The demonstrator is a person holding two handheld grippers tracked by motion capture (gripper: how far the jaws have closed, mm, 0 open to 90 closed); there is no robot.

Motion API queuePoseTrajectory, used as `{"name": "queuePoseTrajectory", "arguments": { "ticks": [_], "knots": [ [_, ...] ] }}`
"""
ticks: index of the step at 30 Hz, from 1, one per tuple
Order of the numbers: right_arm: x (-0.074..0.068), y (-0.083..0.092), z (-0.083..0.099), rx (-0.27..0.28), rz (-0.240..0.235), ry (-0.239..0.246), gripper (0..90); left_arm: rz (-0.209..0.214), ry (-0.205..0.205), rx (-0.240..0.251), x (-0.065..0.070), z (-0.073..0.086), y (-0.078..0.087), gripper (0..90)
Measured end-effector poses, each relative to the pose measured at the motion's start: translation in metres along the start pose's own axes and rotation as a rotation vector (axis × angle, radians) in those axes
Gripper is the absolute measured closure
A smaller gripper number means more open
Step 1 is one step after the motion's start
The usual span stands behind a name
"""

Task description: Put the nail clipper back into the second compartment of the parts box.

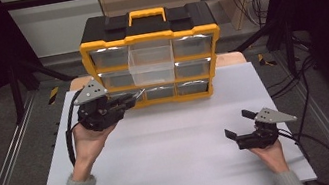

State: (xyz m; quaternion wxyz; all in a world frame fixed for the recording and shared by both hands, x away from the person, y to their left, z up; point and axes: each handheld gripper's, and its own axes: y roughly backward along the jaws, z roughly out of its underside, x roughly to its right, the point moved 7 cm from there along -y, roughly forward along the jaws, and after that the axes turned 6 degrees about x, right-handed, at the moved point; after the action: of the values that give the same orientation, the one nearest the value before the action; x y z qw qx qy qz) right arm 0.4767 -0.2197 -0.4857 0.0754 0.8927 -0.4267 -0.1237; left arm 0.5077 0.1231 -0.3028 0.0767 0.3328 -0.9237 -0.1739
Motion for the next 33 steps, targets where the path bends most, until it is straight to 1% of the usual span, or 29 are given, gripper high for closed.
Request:
{"name": "queuePoseTrajectory", "arguments": {
  "ticks": [12,21,28,30,33],
  "knots": [
    [0.000,0.000,0.000,-0.002,0.003,0.000,0.5,0.001,-0.005,0.013,0.000,-0.015,0.000,78.9],
    [0.000,0.000,0.000,-0.002,0.002,-0.001,0.5,0.002,-0.016,0.024,0.002,-0.030,-0.002,78.9],
    [0.000,0.000,0.000,-0.004,0.002,-0.001,0.5,0.000,-0.019,0.031,0.002,-0.042,-0.004,78.9],
    [0.000,0.000,0.000,-0.003,0.002,0.001,0.5,0.000,-0.018,0.036,0.002,-0.047,-0.006,78.9],
    [0.000,0.000,0.000,-0.004,0.002,0.000,0.5,0.000,-0.017,0.038,0.002,-0.050,-0.007,78.9]
  ]
}}
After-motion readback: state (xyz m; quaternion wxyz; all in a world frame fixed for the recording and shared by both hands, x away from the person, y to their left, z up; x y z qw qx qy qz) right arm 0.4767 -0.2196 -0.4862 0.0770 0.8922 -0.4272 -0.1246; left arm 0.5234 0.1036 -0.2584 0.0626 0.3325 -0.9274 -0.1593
